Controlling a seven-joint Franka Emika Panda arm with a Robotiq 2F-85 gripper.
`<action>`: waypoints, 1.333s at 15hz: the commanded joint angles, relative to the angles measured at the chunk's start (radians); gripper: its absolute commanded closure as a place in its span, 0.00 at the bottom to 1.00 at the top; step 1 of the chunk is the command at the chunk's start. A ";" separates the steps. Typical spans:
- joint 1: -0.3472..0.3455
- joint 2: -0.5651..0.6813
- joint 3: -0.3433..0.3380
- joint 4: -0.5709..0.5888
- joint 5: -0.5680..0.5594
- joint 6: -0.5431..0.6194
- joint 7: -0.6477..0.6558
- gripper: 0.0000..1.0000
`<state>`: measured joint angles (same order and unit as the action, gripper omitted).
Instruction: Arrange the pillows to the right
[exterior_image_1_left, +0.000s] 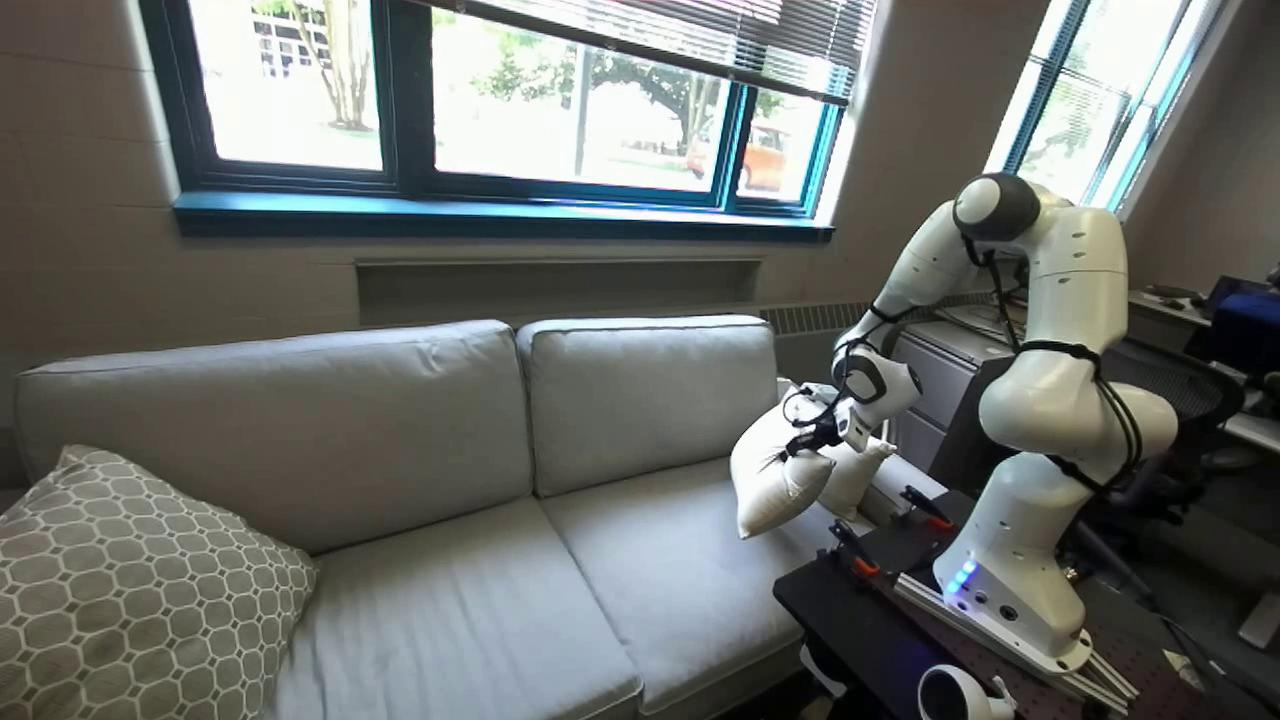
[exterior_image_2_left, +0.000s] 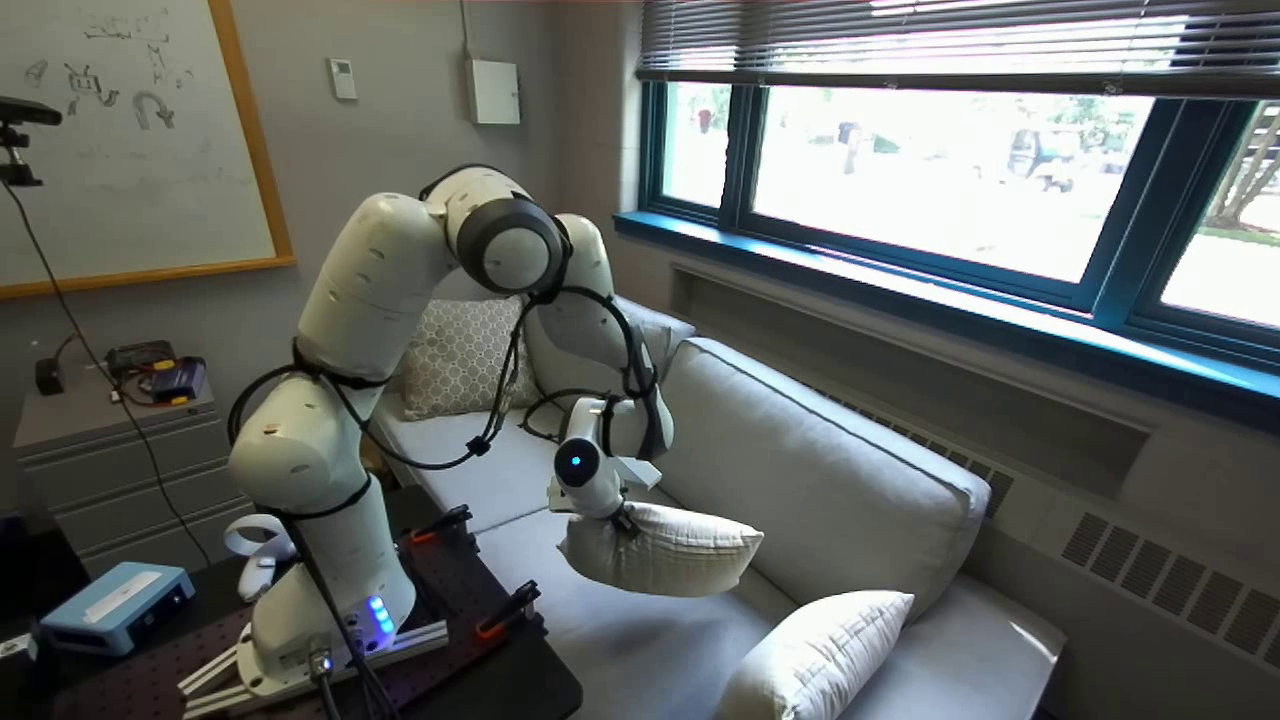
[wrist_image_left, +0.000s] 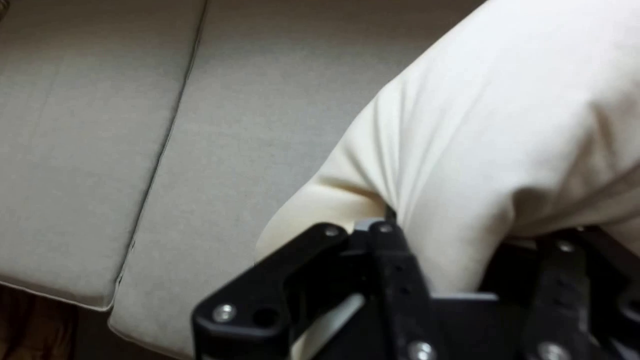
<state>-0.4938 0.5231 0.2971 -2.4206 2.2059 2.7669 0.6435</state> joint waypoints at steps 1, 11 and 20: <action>0.182 -0.073 -0.134 -0.037 -0.032 -0.025 0.084 1.00; 0.429 -0.107 -0.242 0.009 -0.044 0.106 0.110 1.00; 0.511 -0.215 -0.253 0.012 -0.036 0.240 0.040 1.00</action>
<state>-0.0020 0.3768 0.0601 -2.4026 2.1706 2.9666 0.7066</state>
